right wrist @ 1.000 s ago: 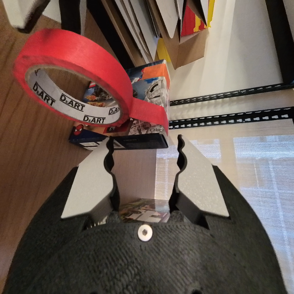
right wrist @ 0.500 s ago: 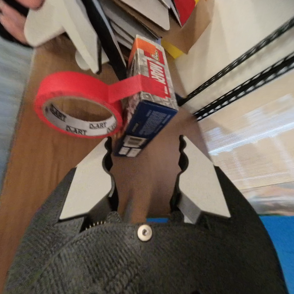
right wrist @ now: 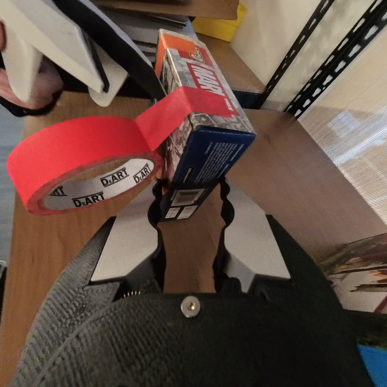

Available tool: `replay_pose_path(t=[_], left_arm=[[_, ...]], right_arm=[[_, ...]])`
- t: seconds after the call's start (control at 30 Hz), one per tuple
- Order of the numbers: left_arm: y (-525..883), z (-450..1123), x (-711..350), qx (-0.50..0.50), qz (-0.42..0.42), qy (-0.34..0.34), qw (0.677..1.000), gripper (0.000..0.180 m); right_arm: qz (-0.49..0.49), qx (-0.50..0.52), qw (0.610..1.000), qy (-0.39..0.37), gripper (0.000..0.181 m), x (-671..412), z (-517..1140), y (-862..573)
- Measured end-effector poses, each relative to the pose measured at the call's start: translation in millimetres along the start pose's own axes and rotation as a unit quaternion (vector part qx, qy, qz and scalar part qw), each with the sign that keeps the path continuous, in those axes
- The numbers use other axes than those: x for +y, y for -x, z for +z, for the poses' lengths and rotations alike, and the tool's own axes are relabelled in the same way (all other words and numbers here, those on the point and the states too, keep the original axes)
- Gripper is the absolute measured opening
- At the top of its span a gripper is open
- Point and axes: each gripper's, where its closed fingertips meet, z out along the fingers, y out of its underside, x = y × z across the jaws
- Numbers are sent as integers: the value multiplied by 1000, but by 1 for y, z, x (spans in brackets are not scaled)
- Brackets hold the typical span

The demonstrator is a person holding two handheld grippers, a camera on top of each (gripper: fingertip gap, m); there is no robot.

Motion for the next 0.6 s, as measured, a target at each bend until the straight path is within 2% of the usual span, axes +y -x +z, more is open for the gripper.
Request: replay_pose_path(t=[0.2, 0.3, 0.4, 0.5, 0.6], left_arm=[[0, 7, -1, 45, -20, 4, 999, 46], [0, 12, 2, 44, -14, 9, 999, 52], [0, 15, 1, 45, -1, 5, 999, 52], [-13, 19, -16, 67, 40, -34, 996, 48], [-33, 28, -26, 95, 105, -33, 989, 49]], right_arm=[[61, 19, 998, 6, 51, 5, -11, -3], [82, 48, 995, 17, 51, 14, -26, -8], [105, 81, 991, 25, 51, 23, -43, -13], [105, 93, 990, 15, 51, 27, -51, -15], [123, 89, 988, 13, 50, 29, -52, -17]])
